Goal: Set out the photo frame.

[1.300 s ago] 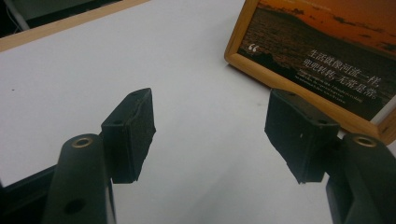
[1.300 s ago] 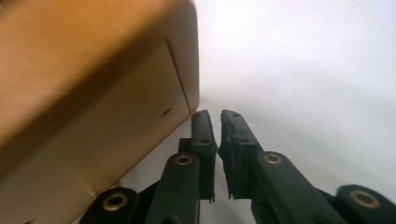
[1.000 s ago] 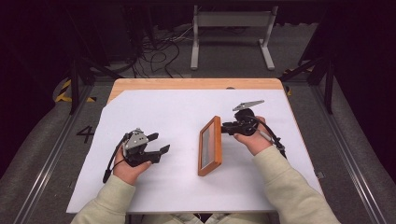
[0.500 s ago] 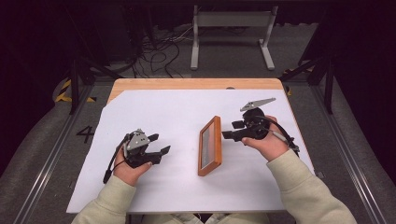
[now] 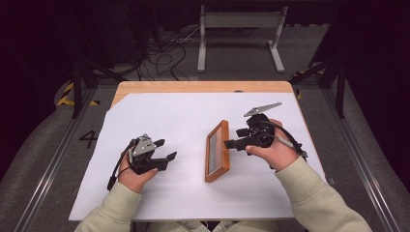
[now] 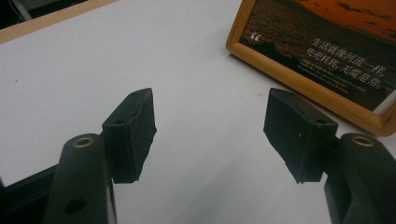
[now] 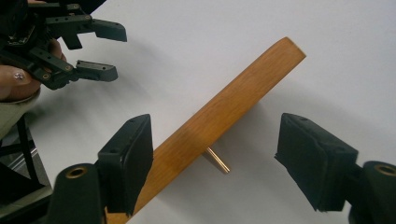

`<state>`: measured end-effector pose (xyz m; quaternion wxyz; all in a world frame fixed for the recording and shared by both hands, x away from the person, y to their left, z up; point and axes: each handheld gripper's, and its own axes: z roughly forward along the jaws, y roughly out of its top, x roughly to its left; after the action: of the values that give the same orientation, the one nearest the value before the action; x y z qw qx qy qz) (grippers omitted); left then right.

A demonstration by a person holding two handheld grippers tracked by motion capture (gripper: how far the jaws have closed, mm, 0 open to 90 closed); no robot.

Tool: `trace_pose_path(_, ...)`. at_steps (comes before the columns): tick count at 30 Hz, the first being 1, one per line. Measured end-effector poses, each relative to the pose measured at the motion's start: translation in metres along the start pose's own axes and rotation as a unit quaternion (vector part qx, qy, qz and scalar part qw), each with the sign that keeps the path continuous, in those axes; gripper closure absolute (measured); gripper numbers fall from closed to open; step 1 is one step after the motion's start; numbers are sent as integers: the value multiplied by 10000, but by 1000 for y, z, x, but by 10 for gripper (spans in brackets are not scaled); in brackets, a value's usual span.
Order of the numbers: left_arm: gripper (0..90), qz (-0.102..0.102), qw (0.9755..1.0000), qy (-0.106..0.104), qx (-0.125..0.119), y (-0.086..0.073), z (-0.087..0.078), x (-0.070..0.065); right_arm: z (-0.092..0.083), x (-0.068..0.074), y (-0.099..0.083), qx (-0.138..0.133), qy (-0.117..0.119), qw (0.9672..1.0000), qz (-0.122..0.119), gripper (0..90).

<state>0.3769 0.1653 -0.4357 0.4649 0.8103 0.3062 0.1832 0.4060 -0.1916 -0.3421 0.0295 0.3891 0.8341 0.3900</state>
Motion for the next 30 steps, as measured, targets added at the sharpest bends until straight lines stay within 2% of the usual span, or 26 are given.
trace_pose_path(8,346,10,10000,-5,6,0,0,0,25,2,1,328,84,9993,178,254)
trace_pose_path(13,345,17,10000,-1,6,0,0,0,39,5,3,507,90,9984,211,285)
trace_pose_path(22,344,32,10000,-2,12,0,0,0,54,4,4,754,49,9964,383,314)
trace_pose_path(26,344,26,10000,-5,3,0,-1,0,62,5,4,971,22,9945,402,355)
trace_pose_path(30,343,-1,10000,5,-4,0,-1,0,65,5,3,992,37,9936,534,353)
